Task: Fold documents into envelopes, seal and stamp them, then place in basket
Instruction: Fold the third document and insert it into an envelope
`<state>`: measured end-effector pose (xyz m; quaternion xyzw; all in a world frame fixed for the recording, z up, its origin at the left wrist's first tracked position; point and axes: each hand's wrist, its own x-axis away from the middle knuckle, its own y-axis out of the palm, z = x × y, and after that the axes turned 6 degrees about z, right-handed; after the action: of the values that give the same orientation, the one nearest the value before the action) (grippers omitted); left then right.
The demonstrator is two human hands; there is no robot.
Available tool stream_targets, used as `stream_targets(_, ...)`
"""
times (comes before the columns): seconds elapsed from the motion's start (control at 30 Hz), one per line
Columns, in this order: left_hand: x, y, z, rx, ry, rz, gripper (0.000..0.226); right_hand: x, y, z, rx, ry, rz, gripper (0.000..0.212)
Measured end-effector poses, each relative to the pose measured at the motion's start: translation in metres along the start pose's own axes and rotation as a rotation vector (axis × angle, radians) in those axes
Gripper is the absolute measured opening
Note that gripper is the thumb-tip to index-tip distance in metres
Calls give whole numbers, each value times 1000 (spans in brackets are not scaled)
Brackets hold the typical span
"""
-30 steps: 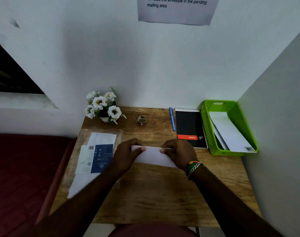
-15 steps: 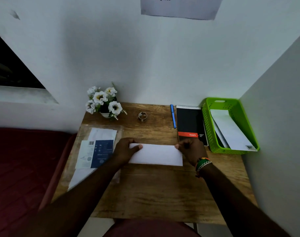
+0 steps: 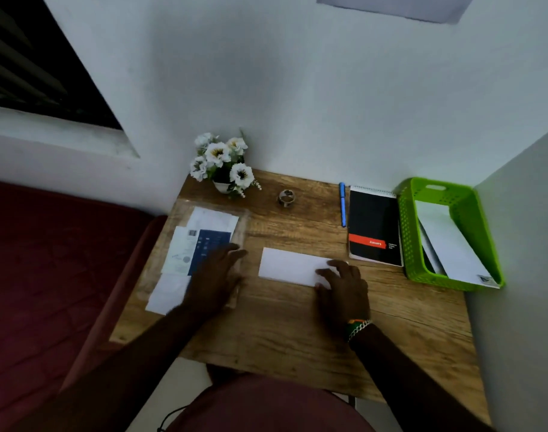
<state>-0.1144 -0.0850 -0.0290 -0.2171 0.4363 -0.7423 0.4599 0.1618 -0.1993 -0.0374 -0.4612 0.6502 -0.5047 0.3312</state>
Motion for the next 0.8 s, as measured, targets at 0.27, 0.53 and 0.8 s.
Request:
stream_targets(0.27,100,-40,-115,-24,-82,124,67,-3,24,-112,-256,-538,-119,30)
stream_targets(0.53,126,-43,-120,1,-110,115,55,8,52,-214,-251,-779,-366,31)
stream_targets(0.8,114,-42,-115,59,-329,343,25,6,61,-231,-121,-687,-401,43)
